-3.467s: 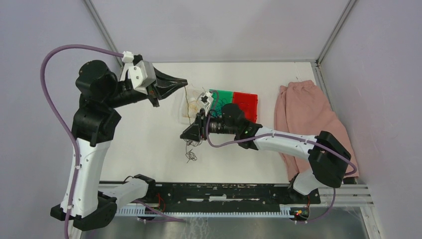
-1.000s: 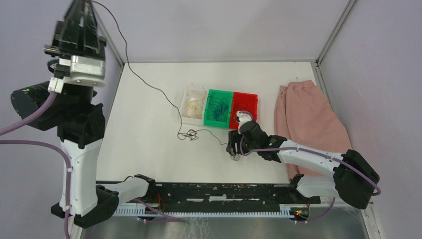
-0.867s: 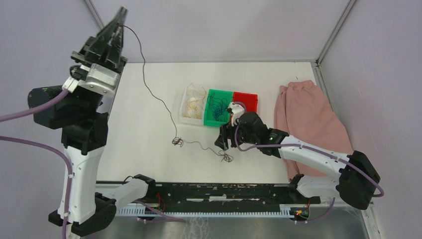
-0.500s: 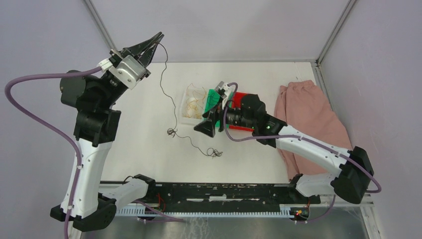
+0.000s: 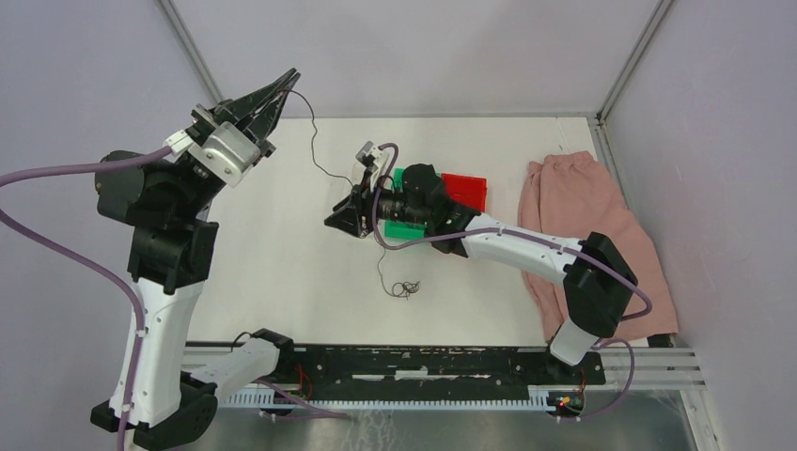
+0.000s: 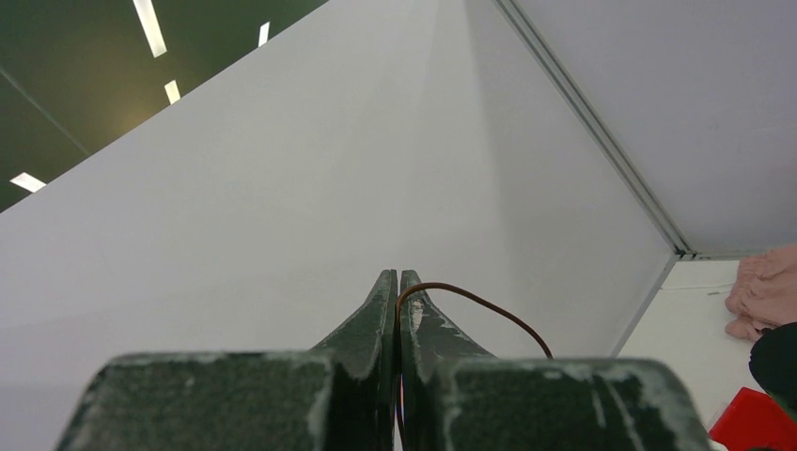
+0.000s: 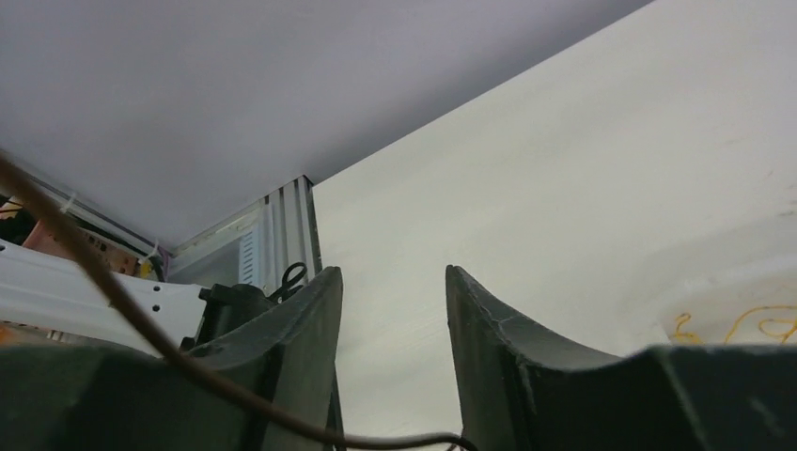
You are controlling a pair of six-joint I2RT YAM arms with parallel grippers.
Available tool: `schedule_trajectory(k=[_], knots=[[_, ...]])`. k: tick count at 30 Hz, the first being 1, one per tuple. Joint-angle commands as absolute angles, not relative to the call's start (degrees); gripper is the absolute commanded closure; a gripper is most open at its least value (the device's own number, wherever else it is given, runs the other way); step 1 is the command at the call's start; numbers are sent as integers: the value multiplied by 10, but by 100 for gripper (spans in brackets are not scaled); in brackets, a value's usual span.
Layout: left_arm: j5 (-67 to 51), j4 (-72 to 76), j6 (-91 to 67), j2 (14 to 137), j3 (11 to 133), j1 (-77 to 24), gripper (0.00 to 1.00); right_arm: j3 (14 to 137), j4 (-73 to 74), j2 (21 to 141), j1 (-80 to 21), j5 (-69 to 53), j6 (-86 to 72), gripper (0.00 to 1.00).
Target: Untangle the cables
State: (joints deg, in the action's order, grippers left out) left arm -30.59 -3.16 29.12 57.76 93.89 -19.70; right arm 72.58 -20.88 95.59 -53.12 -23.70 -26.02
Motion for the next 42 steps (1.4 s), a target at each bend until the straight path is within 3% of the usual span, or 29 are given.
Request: schedule_trajectory(k=[1, 3, 5, 12, 19, 23, 28, 32, 36, 42], knots=[[-309, -39, 286, 571, 936, -198, 97, 725, -248, 943, -532, -219, -250, 63], [-295, -55, 285, 560, 917, -197, 97, 721, -245, 932, -533, -224, -245, 84], [-276, -79, 283, 541, 882, -198, 96, 715, -233, 915, -532, -225, -235, 98], [-222, -215, 241, 447, 721, -198, 79, 672, -174, 847, -533, -218, -200, 100], [-349, -417, 328, 397, 630, -198, 21, 672, -107, 818, -532, -222, -171, 100], [-420, -584, 440, 430, 652, -198, 0, 698, -53, 822, -532, -237, -148, 100], [-440, -645, 504, 451, 682, -198, 1, 720, 4, 822, -532, -226, -113, 100], [-438, -523, 422, 434, 663, -197, 0, 731, 18, 825, -535, -237, -105, 100], [-443, -377, 317, 422, 636, -198, 9, 739, 26, 835, -543, -241, -101, 100], [-484, -369, 246, 471, 653, -198, 25, 753, 35, 846, -562, -221, -91, 100]])
